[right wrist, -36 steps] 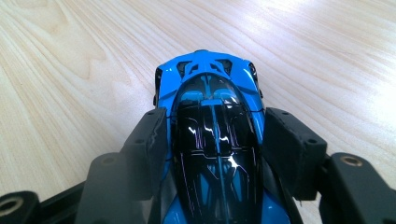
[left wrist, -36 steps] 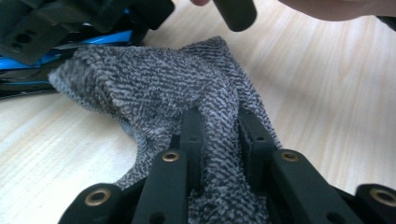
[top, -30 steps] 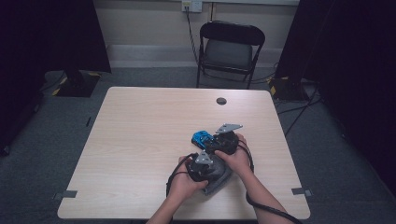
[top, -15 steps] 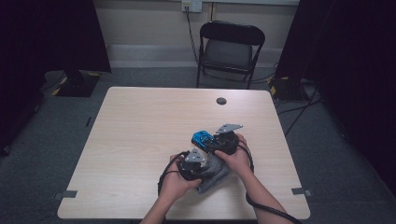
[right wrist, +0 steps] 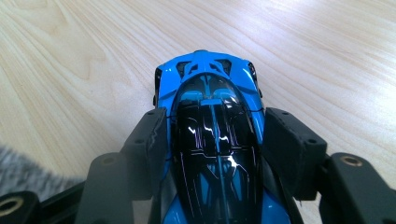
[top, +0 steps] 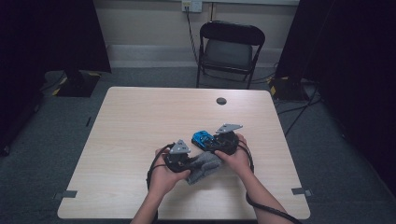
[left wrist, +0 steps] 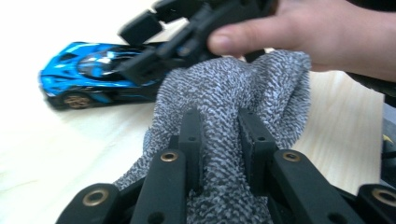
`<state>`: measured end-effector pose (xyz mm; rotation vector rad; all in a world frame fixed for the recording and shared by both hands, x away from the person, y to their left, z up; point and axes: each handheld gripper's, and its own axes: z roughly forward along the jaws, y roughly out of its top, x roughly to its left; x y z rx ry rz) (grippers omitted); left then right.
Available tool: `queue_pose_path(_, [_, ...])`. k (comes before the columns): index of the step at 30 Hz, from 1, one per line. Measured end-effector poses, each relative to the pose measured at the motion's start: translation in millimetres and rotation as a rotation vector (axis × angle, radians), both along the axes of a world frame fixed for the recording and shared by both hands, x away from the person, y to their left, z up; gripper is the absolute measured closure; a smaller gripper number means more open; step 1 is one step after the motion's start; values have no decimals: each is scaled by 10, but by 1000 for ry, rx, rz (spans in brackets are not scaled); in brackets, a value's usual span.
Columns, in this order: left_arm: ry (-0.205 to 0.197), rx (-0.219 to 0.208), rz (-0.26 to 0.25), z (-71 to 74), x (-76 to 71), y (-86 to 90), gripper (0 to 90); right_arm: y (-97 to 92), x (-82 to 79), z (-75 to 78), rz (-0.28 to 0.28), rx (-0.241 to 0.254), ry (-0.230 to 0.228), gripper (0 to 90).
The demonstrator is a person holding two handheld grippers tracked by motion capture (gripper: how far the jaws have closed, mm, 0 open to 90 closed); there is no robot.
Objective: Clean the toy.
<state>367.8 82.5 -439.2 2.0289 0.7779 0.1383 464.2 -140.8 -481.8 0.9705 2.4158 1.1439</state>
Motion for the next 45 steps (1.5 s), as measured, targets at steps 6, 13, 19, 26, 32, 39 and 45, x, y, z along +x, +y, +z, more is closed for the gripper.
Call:
queue_pose_path(6, [-17, -10, 58, 72, 110, 127, 739, -1, 3, -1, 1, 0, -3, 407])
queue_pose_path(13, [-36, -51, 148, 133, 290, 257, 739, -4, 0, -2, 2, -1, -3, 407])
queue_pose_path(19, [-69, -19, 212, 107, 454, 342, 738, -4, -2, -3, 4, -1, -4, 407])
queue_pose_path(26, [-45, 3, 288, -59, 660, 445, 739, -4, 2, -2, 6, -2, -3, 407])
queue_pose_path(32, [-50, 32, 339, -153, 804, 484, 737, -6, 4, -1, 12, -4, -4, 407])
queue_pose_path(39, [-64, 87, 378, -257, 898, 481, 736, -8, 5, -3, 13, -3, -6, 407])
queue_pose_path(45, [-63, 159, 388, -382, 905, 450, 730, -8, 4, -3, 14, -4, -7, 407])
